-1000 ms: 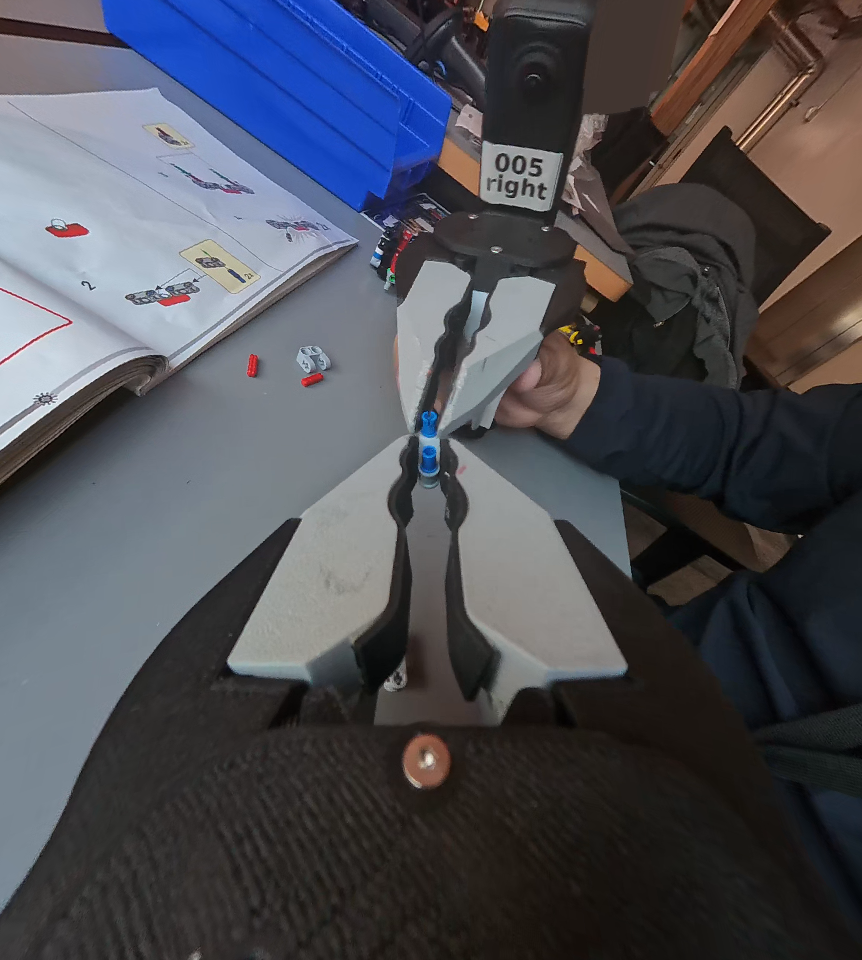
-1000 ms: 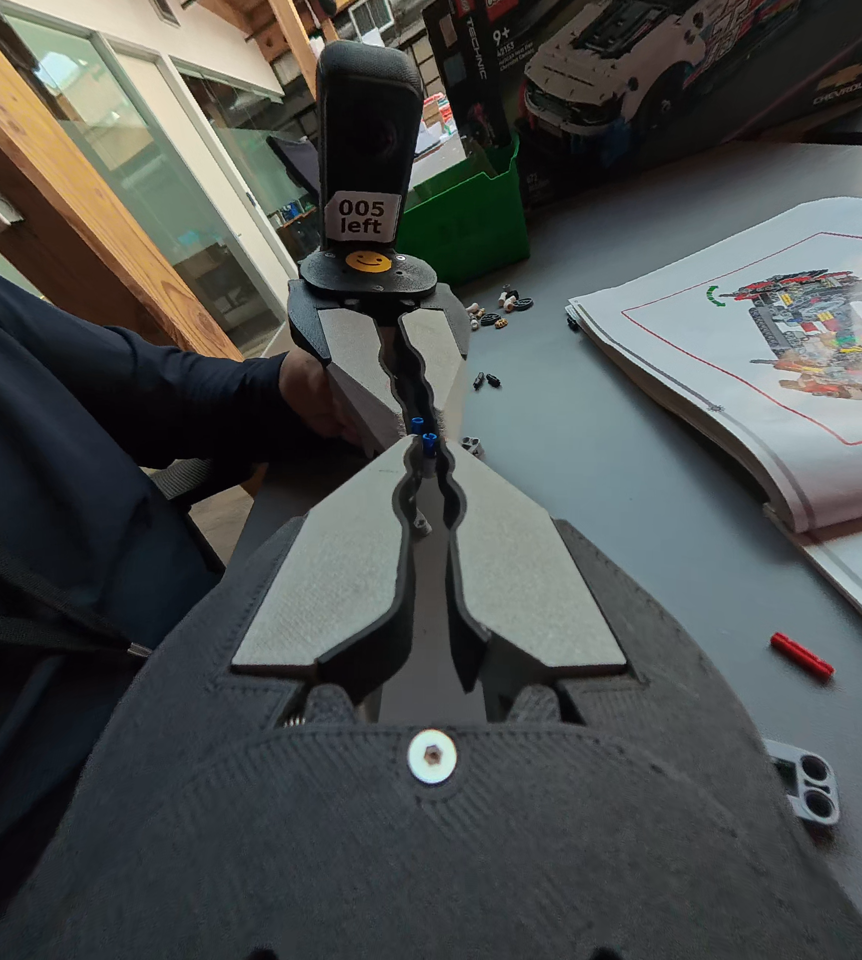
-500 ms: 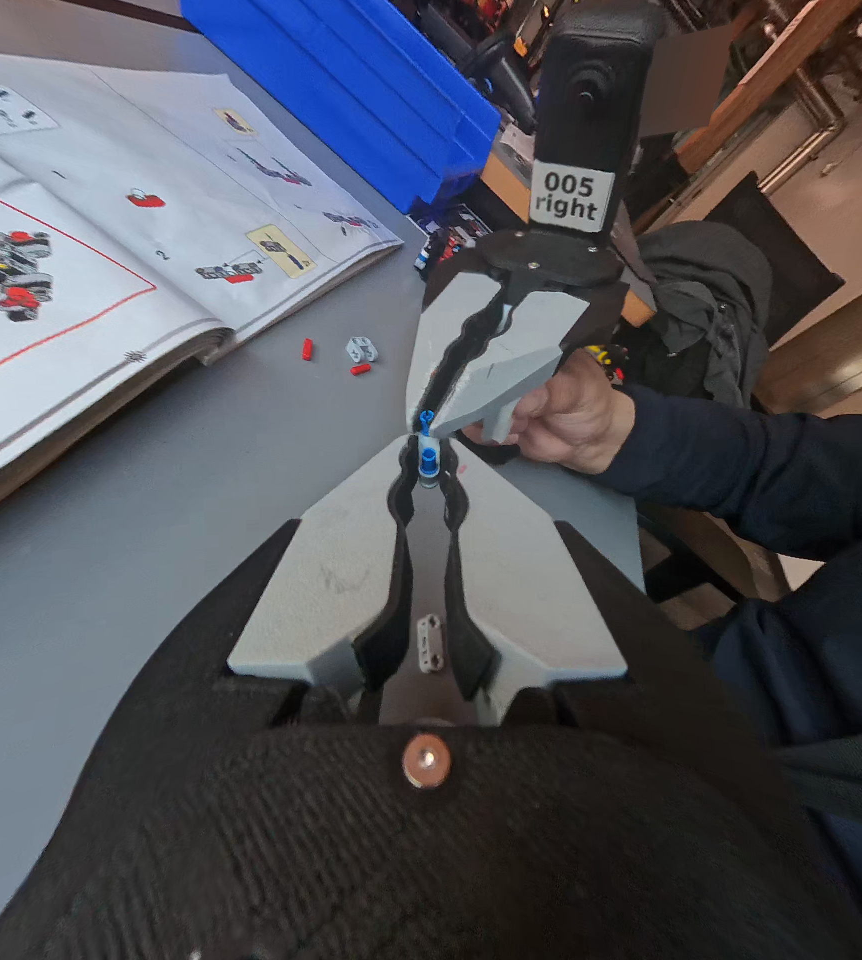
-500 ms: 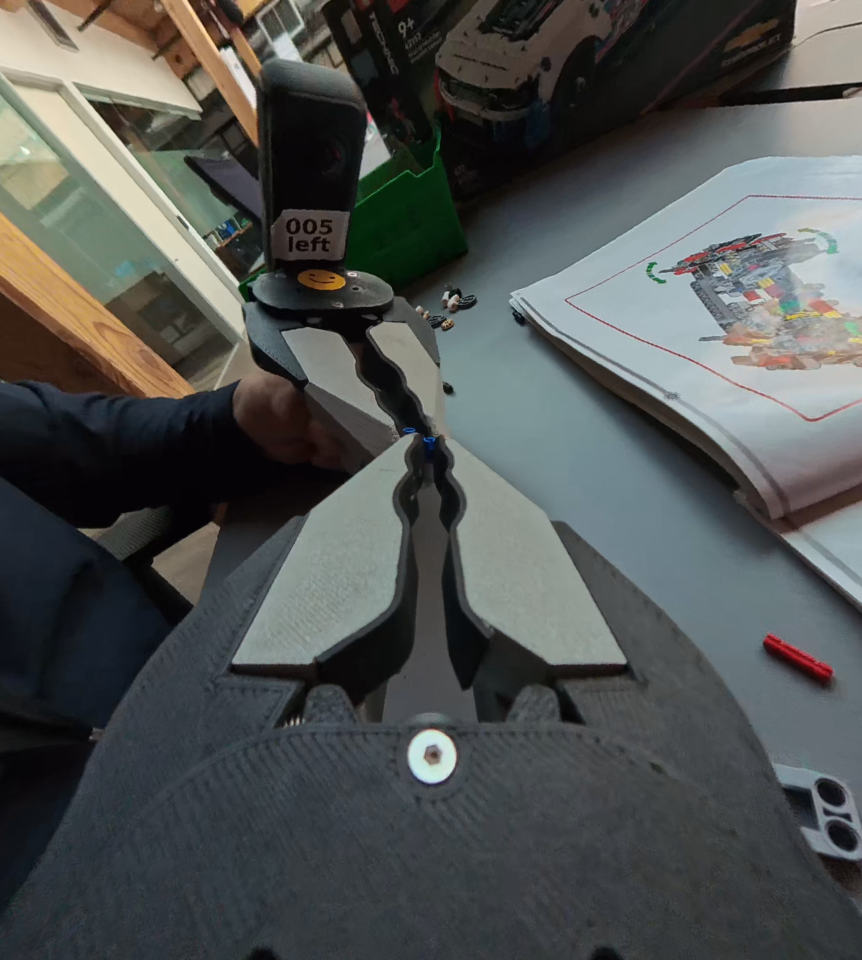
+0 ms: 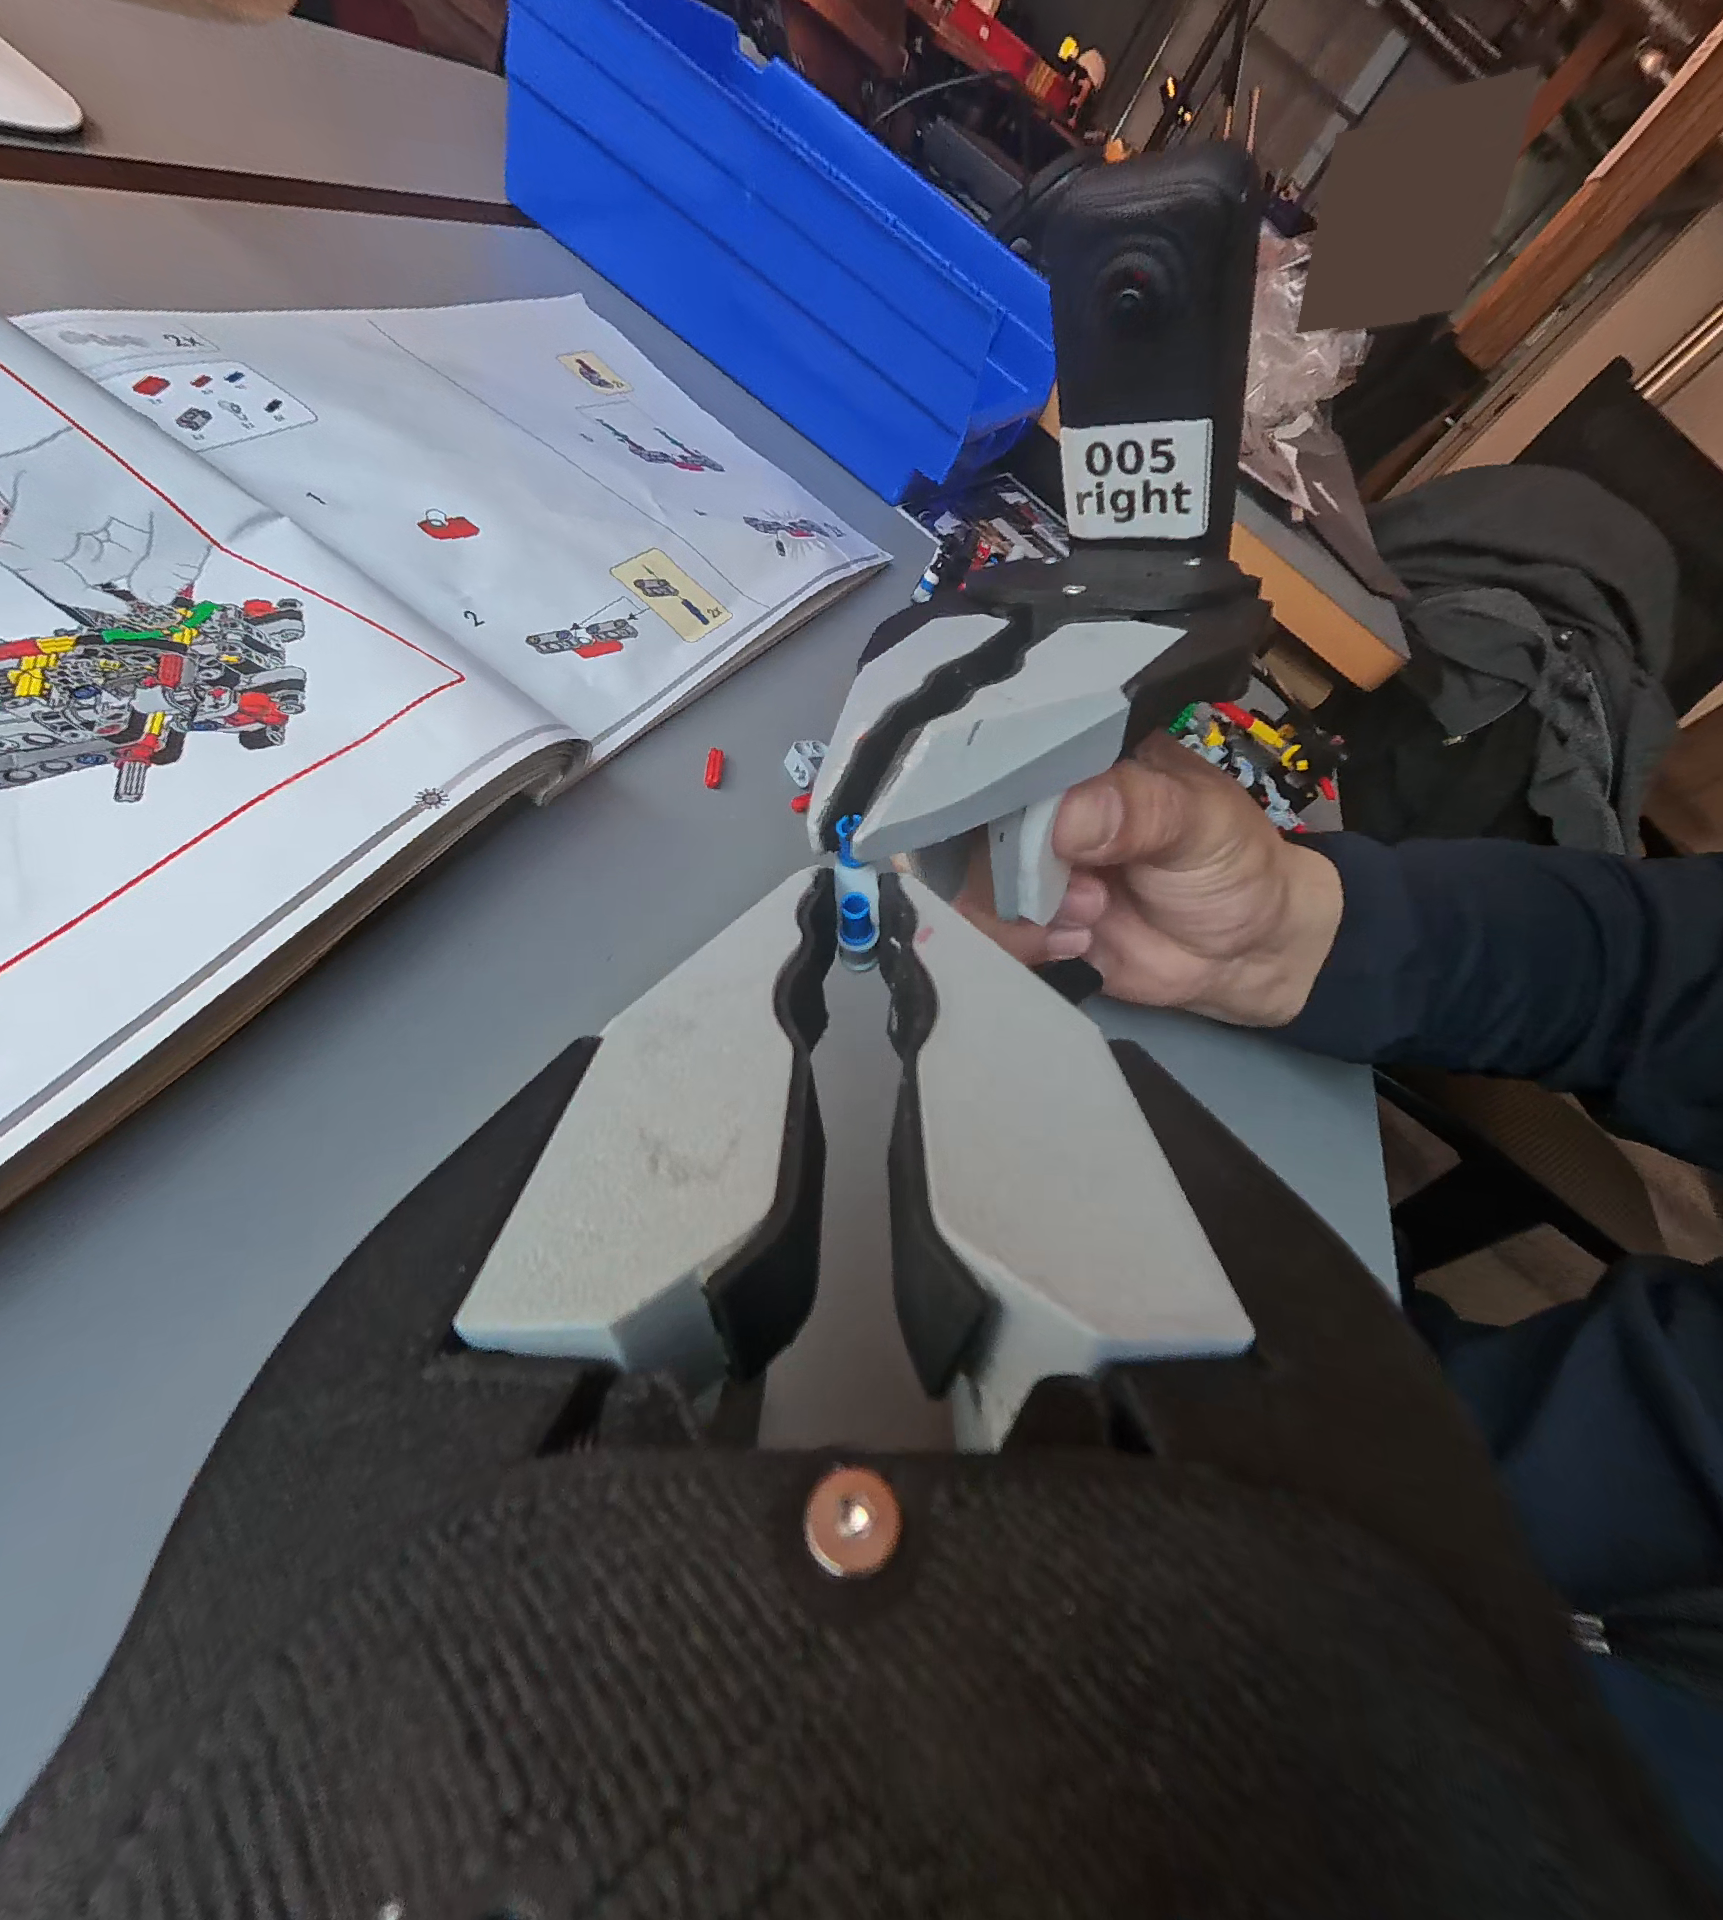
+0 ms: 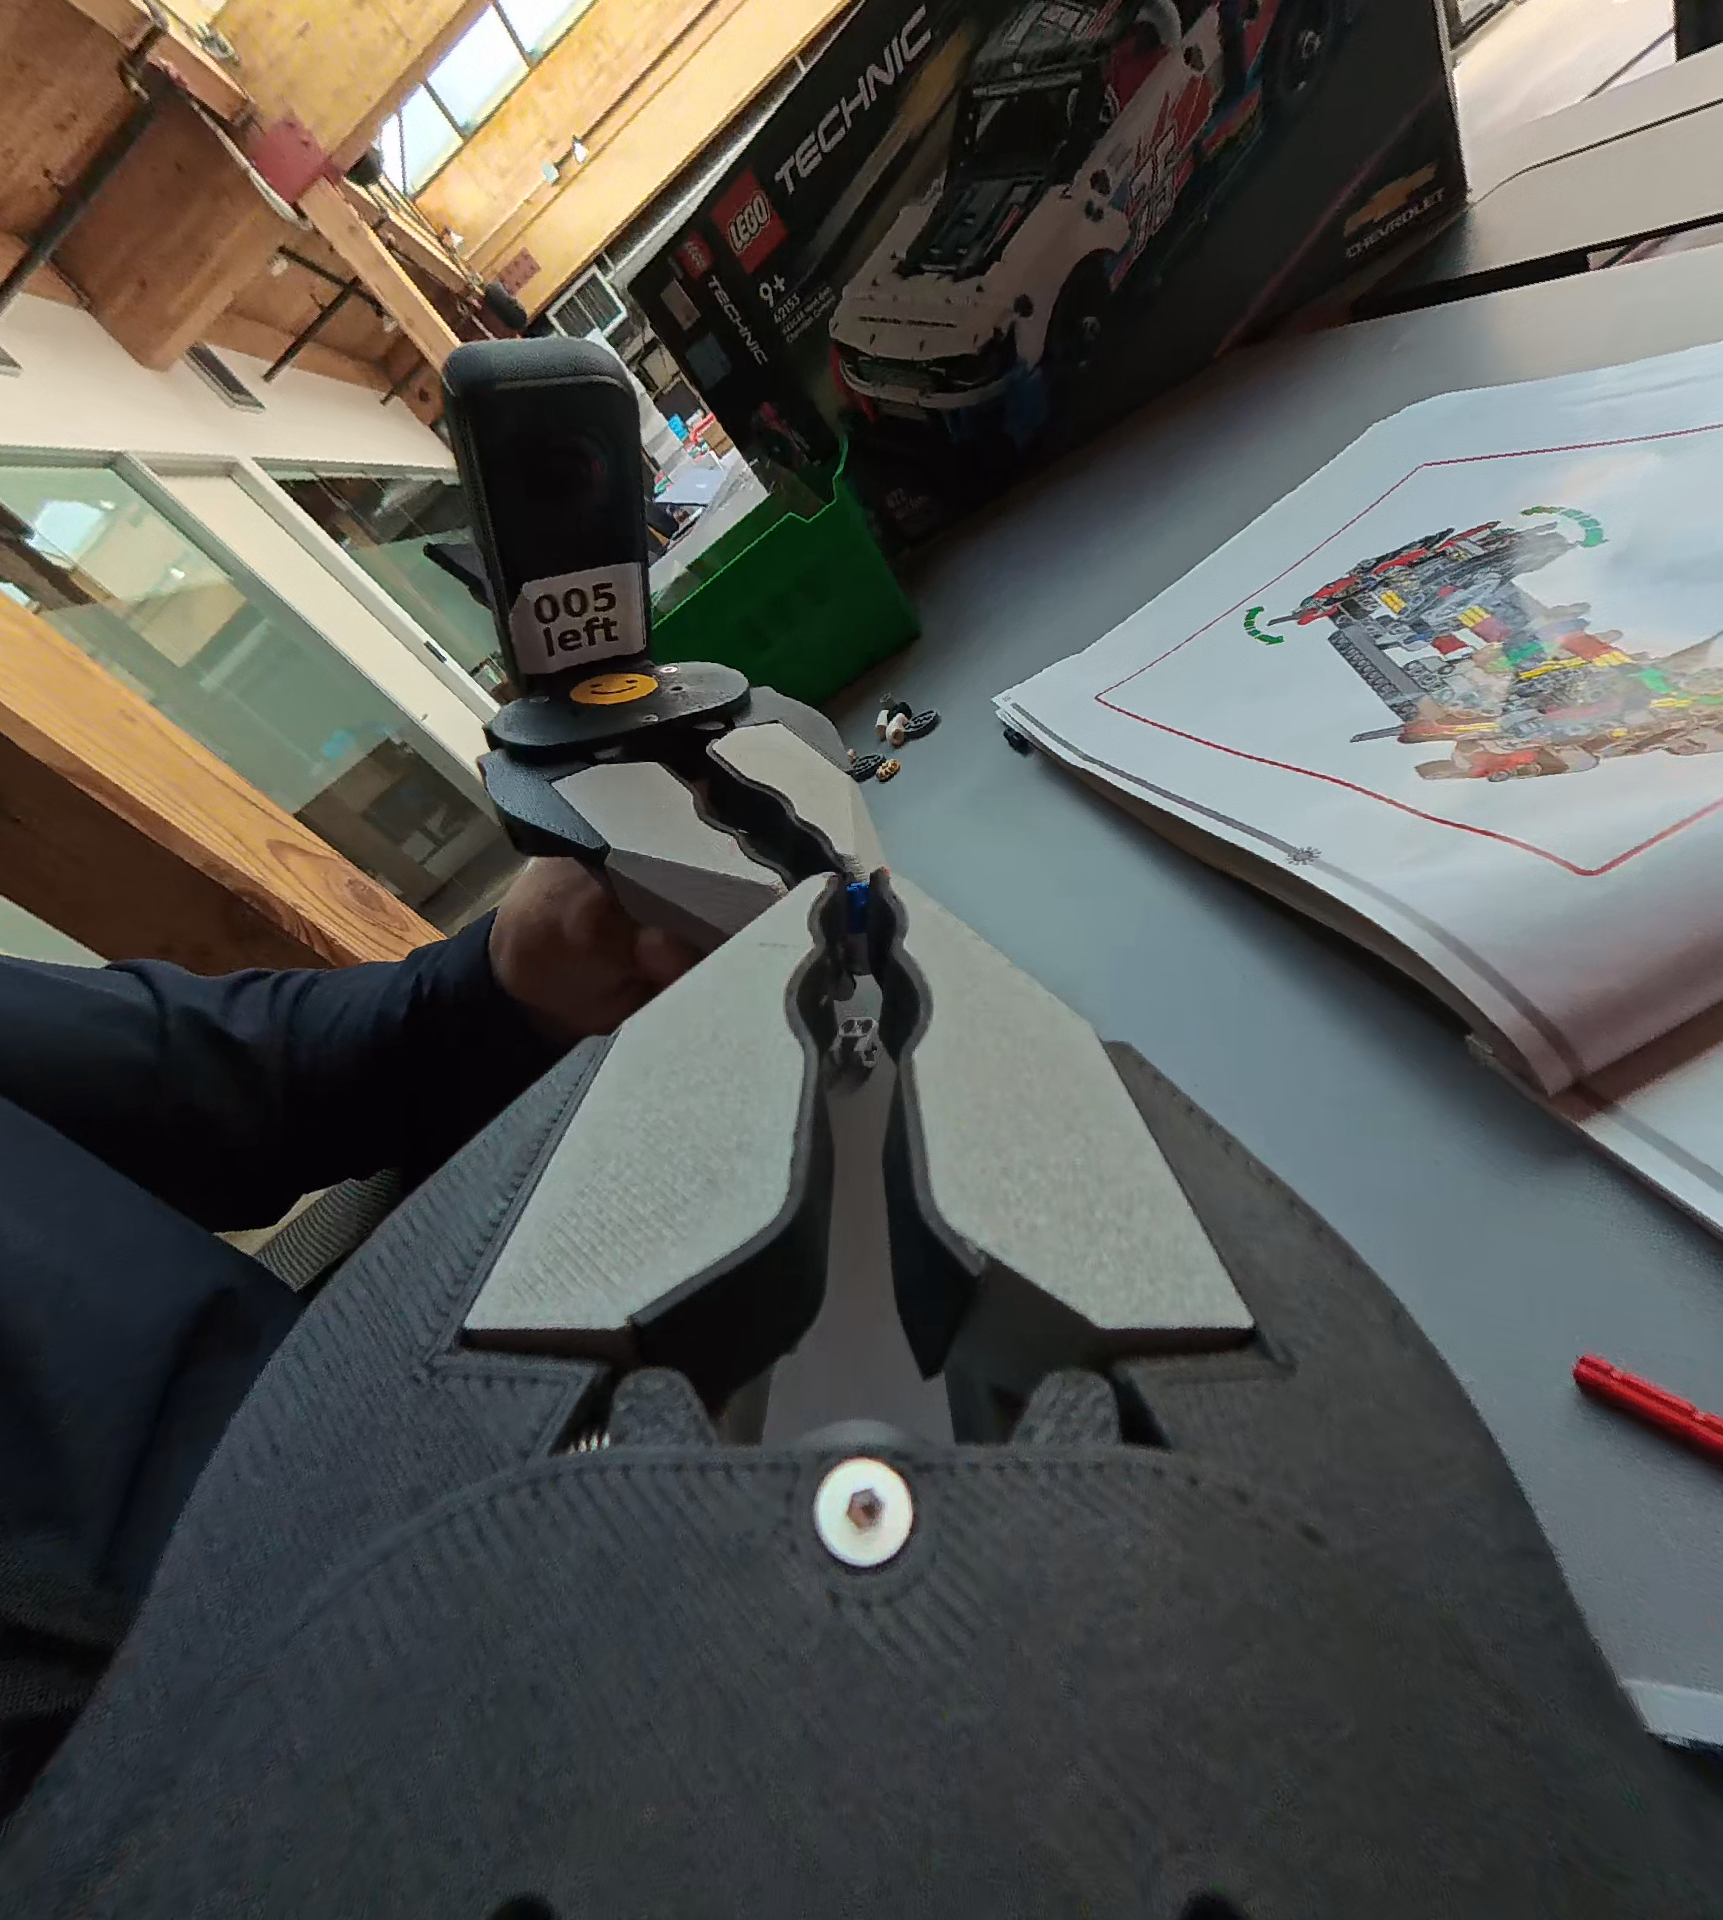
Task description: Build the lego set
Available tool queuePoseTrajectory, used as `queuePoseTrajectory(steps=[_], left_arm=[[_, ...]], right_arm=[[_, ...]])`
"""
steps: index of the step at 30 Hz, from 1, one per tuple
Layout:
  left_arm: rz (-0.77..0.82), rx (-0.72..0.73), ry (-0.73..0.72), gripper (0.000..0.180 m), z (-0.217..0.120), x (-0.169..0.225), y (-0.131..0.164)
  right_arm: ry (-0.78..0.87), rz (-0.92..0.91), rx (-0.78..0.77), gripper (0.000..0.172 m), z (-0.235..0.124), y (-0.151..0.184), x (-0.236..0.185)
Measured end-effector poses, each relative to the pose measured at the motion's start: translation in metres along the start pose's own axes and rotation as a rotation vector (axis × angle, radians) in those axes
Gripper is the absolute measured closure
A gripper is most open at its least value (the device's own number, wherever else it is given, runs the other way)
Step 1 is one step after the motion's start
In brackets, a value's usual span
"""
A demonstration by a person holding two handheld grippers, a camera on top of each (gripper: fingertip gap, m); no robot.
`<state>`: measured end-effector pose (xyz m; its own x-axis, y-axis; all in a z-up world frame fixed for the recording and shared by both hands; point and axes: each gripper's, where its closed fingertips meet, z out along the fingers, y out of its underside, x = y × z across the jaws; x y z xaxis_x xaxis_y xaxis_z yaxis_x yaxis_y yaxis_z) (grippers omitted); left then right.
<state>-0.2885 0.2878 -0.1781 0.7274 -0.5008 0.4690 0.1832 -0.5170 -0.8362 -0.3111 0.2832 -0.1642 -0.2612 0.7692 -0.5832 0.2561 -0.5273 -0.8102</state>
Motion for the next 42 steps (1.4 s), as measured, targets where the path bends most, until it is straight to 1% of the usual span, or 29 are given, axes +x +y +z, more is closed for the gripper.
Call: queuePoseTrajectory(steps=[7,11,19,22,25,29,31,33,35,39,40,42], left_arm=[[-0.015,0.060,0.010,0.174,0.000,-0.001,-0.007],[-0.037,0.074,0.039,0.174,-0.002,0.001,-0.008],[-0.053,0.128,0.049,0.175,-0.004,0.001,-0.012],[-0.084,0.144,0.072,0.175,-0.003,0.002,-0.013],[-0.129,0.152,0.111,0.175,-0.002,0.002,-0.014],[-0.125,0.157,0.120,0.174,-0.003,0.004,-0.015],[-0.154,0.162,0.139,0.174,-0.003,0.004,-0.015],[-0.186,0.127,0.158,0.175,-0.004,0.003,-0.011],[-0.137,0.074,0.115,0.175,-0.004,0.001,-0.007],[-0.106,0.099,0.099,0.174,-0.004,0.001,-0.010],[-0.056,0.103,0.065,0.175,-0.003,0.001,-0.011],[0.103,0.078,-0.049,0.174,-0.001,-0.001,-0.013]], right_arm=[[-0.029,0.045,0.050,0.172,0.000,-0.006,0.001],[0.014,-0.070,0.007,0.171,0.000,-0.004,0.000],[-0.028,-0.017,0.028,0.172,-0.001,-0.006,-0.001],[-0.028,-0.010,0.032,0.172,-0.001,-0.006,-0.001],[-0.037,0.005,0.029,0.172,-0.001,-0.006,-0.001],[-0.031,0.001,0.042,0.171,-0.002,-0.006,-0.002],[-0.037,0.009,0.041,0.172,-0.002,-0.006,-0.002],[-0.027,0.010,0.023,0.171,0.000,-0.003,-0.002],[-0.012,0.018,0.005,0.172,0.001,0.000,0.000],[-0.043,0.100,0.061,0.172,0.000,-0.005,0.000],[-0.062,0.136,0.079,0.171,0.000,-0.007,0.000],[-0.076,0.172,0.104,0.171,-0.002,-0.010,0.000]])
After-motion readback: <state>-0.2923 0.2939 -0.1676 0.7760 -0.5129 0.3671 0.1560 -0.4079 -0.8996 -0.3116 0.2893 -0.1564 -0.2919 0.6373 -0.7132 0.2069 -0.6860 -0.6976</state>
